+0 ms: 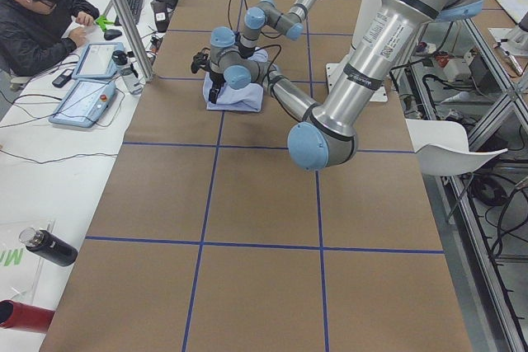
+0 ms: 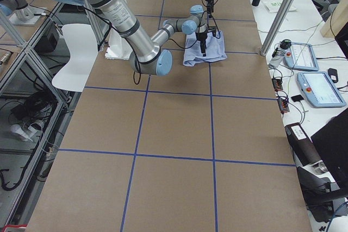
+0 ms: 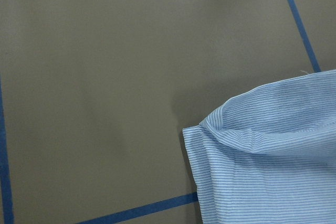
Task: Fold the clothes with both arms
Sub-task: 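Open the left gripper and lift it away while the right gripper presses the fold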
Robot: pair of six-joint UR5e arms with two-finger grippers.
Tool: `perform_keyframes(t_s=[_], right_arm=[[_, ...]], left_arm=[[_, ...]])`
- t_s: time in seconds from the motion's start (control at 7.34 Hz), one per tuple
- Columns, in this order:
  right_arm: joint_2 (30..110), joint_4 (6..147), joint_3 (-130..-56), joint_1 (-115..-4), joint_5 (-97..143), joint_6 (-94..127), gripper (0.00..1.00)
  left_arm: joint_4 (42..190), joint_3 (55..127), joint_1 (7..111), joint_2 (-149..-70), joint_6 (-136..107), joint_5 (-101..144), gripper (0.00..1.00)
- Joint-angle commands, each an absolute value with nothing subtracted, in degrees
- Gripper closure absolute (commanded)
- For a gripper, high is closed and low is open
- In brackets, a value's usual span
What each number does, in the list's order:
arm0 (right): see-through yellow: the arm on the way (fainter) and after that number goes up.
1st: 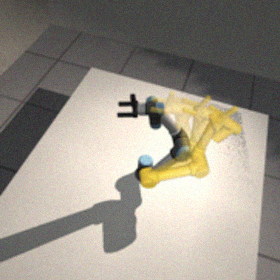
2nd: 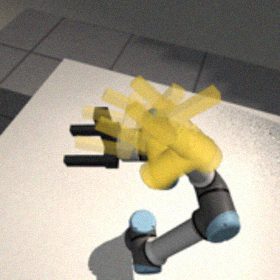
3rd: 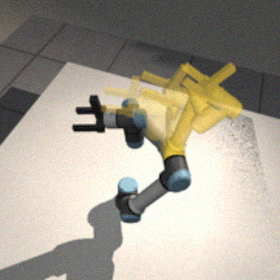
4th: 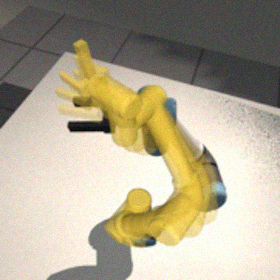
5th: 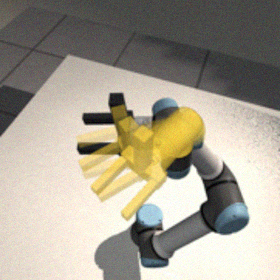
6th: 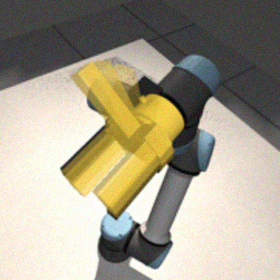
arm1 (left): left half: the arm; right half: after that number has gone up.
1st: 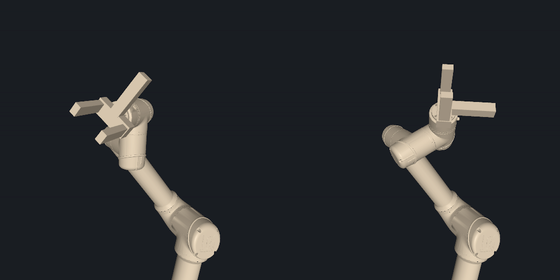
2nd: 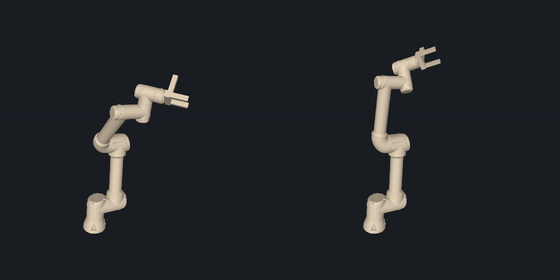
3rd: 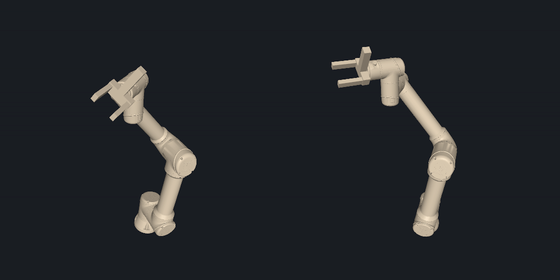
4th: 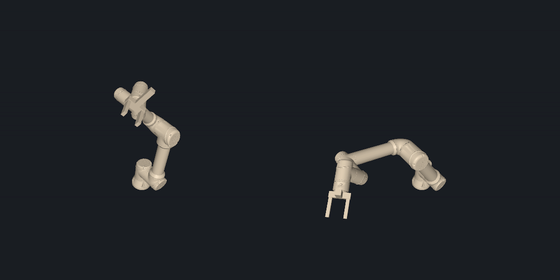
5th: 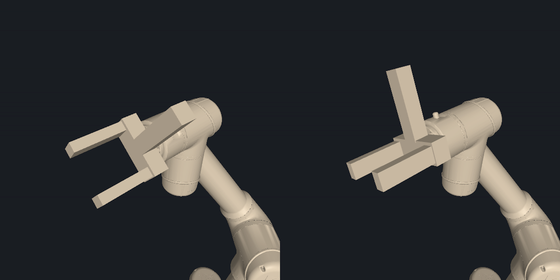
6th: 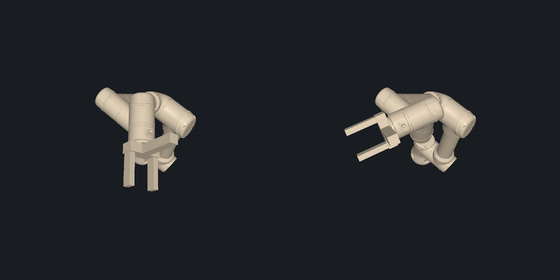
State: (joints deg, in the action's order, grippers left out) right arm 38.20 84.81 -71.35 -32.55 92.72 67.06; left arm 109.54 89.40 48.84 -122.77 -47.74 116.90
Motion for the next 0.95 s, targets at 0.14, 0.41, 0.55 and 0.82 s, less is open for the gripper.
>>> perform_keyframes(t_s=[0.14,0.41,0.55,0.82], right_arm=[[37.8,75.8,-63.9,-37.3,91.2,60.7,0.00],[36.5,75.1,-63.5,-40.1,92.0,60.3,0.00],[36.0,75.1,-64.2,-41.9,96.3,60.3,0.00],[38.6,76.3,-69.4,-44.2,104.7,60.3,0.00]], left_arm=[[109.3,90.2,48.9,-122.7,-47.8,117.0,0.00],[109.2,90.4,48.9,-122.7,-47.9,117.0,0.00],[109.0,91.2,48.9,-122.6,-48.0,117.1,0.00],[108.8,93.9,49.0,-121.0,-48.1,117.0,0.00]])
